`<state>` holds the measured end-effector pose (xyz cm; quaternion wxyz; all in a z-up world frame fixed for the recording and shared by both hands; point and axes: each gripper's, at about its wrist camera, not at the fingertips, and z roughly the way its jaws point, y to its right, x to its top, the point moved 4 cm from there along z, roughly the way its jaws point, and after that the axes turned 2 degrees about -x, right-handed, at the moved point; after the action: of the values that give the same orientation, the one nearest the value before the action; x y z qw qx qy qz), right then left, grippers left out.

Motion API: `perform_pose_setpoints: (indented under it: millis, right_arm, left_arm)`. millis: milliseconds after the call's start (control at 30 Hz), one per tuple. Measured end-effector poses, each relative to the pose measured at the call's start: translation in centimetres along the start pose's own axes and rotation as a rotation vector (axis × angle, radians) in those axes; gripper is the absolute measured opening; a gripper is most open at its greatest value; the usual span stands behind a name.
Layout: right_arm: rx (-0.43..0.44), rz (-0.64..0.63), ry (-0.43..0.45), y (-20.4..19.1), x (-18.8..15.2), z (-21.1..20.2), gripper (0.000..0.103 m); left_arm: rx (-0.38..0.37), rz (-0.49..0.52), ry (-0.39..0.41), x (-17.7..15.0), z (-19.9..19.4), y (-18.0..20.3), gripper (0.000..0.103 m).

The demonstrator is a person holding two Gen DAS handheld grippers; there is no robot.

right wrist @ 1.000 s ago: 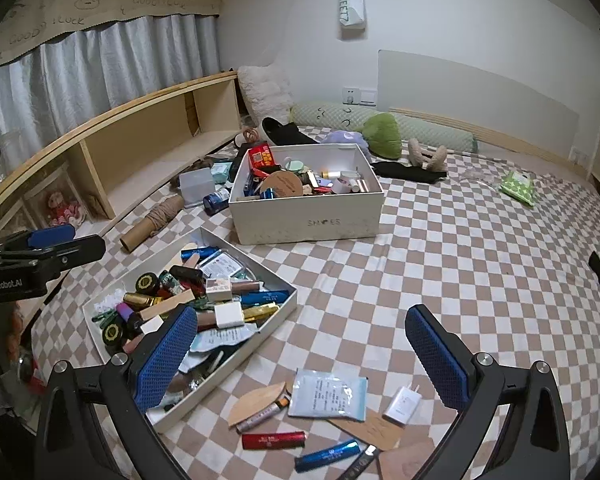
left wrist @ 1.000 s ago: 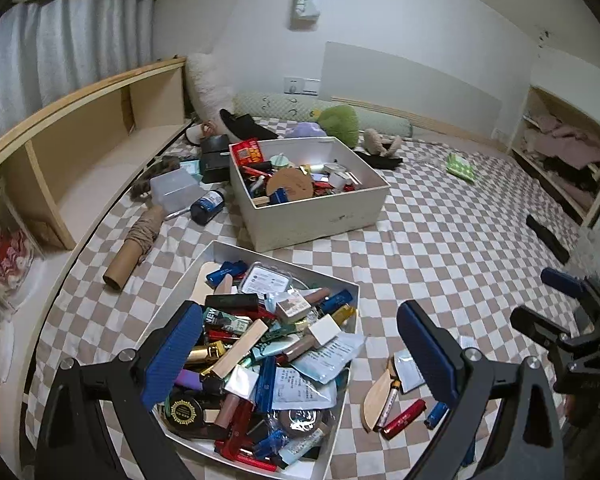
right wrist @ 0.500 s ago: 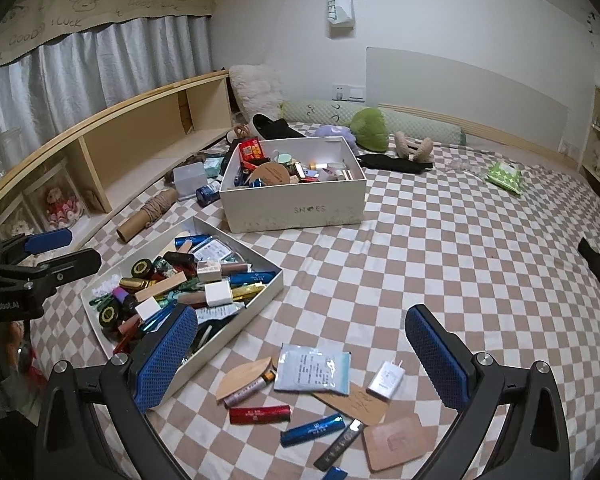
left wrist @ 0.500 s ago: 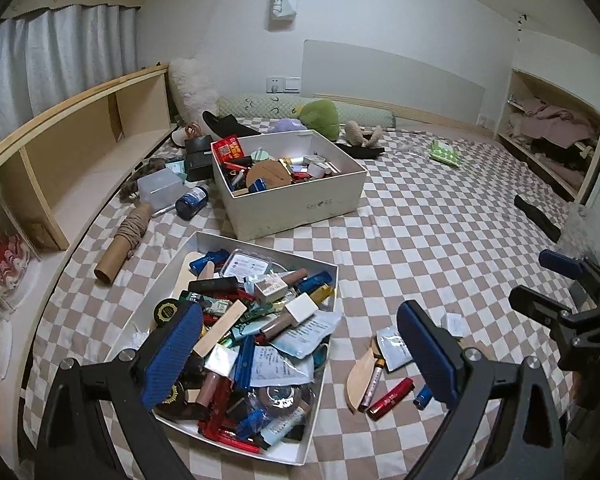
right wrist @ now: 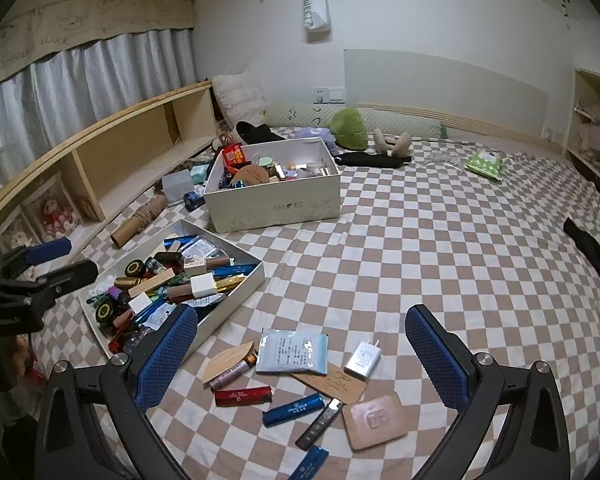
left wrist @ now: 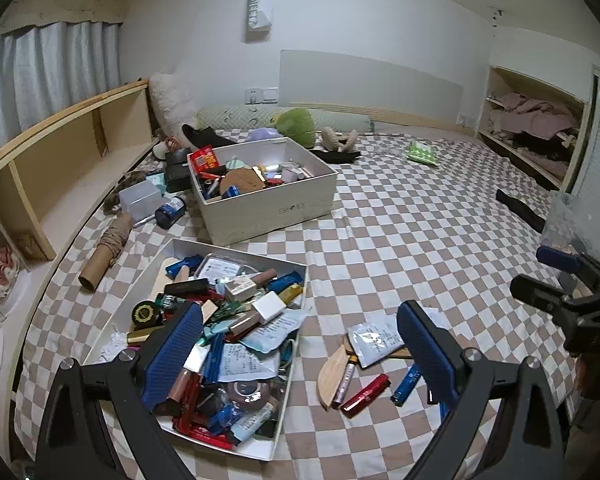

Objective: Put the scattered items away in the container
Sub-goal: 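Lower the right gripper over the wooden square pad while the left approaches the long blue lighter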

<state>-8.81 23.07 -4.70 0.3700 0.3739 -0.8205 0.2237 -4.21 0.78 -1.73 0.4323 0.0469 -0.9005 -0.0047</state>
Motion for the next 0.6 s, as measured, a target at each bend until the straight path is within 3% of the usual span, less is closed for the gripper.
perform_pose_setpoints:
  millis: [600]
  right_arm:
    - [-0.018, 0.12, -0.02, 5.3, -4.8, 1.0, 0.103]
  left_arm:
    - [-0.113, 0.086, -0.059, -3.2, 3.2, 5.5, 0.098]
